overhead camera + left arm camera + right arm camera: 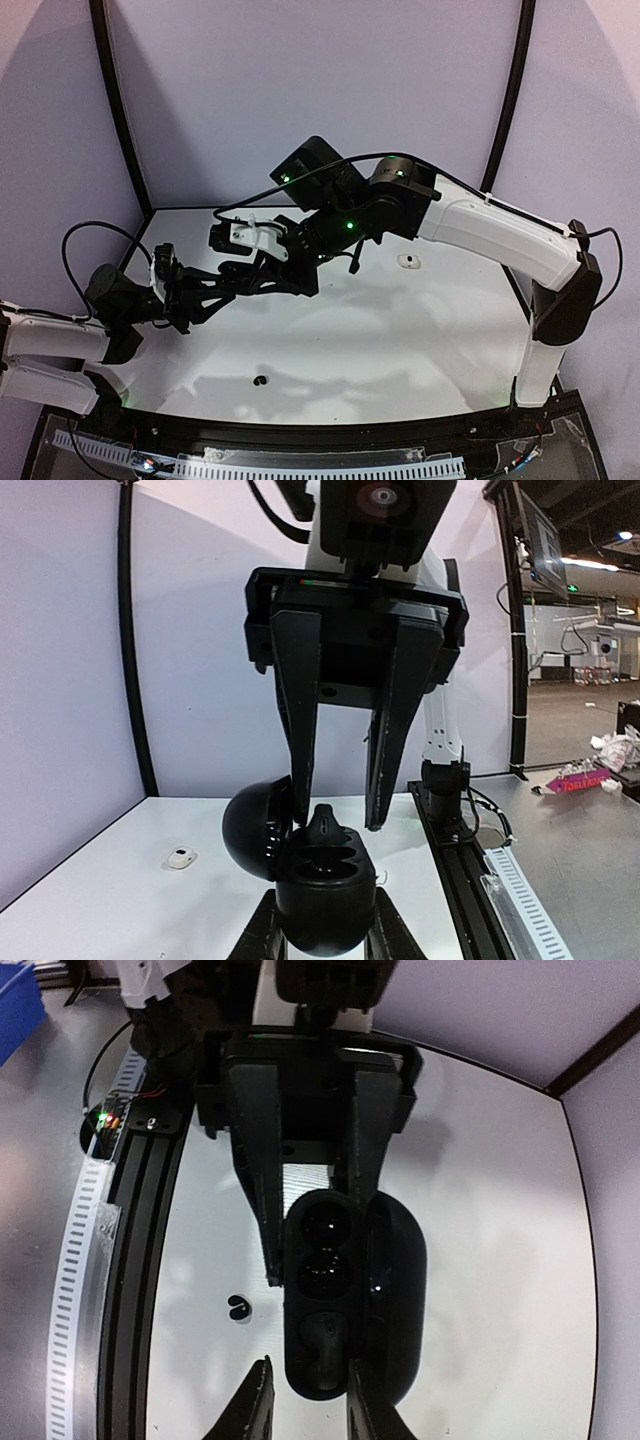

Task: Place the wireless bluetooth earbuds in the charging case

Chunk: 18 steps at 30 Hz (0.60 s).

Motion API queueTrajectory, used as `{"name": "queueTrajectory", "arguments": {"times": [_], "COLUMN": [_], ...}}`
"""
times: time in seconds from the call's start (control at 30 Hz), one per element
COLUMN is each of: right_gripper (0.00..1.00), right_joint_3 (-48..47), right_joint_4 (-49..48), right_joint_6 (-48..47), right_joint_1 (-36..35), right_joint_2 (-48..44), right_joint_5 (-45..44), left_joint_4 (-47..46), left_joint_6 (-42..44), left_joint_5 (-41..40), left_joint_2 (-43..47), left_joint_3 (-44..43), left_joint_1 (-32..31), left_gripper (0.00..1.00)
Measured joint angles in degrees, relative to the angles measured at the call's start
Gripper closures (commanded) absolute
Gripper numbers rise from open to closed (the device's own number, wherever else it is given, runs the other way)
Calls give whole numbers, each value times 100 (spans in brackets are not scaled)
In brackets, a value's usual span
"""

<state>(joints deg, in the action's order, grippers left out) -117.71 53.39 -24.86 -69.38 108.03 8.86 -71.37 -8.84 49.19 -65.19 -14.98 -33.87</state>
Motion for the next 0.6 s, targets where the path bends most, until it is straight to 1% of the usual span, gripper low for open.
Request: {"name": "queueTrajectory", "arguments": {"times": [0.2,0.33,0.4,0.47,0.6], "right_gripper": [71,66,68,76,83], "right_joint_3": [138,138,151,221,470], "right_joint_4": [-160,-245,-295,-409,-675], "right_joint_6": [127,164,195,267,328], "right_joint_1": [0,0,0,0,0], "right_joint_2": [-210,-249,-278,-358,-625], "right_joint_5": [-142,-177,-208,-234,-236], "left_joint_4": [-61,-59,-55,-55,-55], "left_joint_6": [-63,-63,-68,-85,-103], "left_joint_5": [-151,-188,-227,-273,-334], "left_joint_2": [0,2,15,35,42], "left_joint_3": [0,0,0,0,0], "left_joint_1": [0,0,0,0,0], "left_gripper": [99,99,99,99,99]}}
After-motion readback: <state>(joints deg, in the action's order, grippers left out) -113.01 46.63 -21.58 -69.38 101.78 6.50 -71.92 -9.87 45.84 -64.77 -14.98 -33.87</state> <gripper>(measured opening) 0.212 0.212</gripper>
